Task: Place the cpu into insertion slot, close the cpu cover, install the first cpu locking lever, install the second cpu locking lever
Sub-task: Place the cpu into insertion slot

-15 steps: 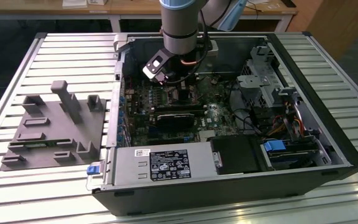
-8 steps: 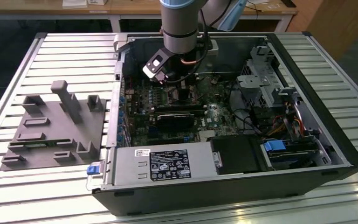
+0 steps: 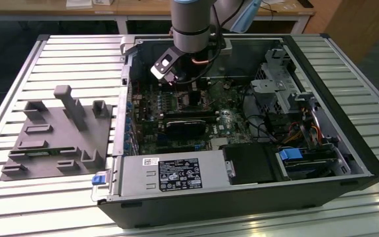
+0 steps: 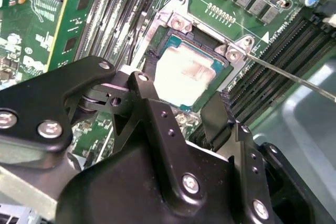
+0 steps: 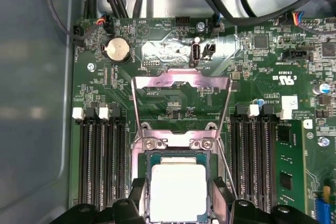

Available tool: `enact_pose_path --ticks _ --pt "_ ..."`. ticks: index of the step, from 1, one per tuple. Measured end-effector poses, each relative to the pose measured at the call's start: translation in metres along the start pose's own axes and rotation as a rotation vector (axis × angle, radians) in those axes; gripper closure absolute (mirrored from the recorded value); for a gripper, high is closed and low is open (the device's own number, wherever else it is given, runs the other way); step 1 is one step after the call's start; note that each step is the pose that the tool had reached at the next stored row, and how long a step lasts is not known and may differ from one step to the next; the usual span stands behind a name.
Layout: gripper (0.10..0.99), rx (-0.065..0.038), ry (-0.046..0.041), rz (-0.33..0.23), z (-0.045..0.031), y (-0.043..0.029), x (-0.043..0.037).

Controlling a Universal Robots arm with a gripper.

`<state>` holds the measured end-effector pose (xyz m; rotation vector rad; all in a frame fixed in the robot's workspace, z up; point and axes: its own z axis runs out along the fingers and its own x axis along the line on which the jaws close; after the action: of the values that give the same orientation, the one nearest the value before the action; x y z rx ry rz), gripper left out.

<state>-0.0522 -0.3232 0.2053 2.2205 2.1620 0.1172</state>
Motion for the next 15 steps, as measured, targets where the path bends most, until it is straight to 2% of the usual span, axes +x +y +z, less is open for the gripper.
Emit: enact_pose_path --ticks 8,9,10,12,13,15 --pt "0.490 -0.001 0.0000 0.000 -0.0014 0.0001 0.0000" --pt "0.549 -0.001 0.0000 0.000 -0.0014 0.0001 0.0000" --pt "0.549 -0.001 0.0000 0.000 -0.0014 0.0001 0.0000" --pt "0.671 -0.001 0.0000 0.000 -0.0014 0.0001 0.0000" --pt "0.671 -0.001 0.0000 0.000 -0.0014 0.0001 0.0000" --pt "0.788 -0.001 0.0000 0.000 -0.0014 0.0001 0.0000"
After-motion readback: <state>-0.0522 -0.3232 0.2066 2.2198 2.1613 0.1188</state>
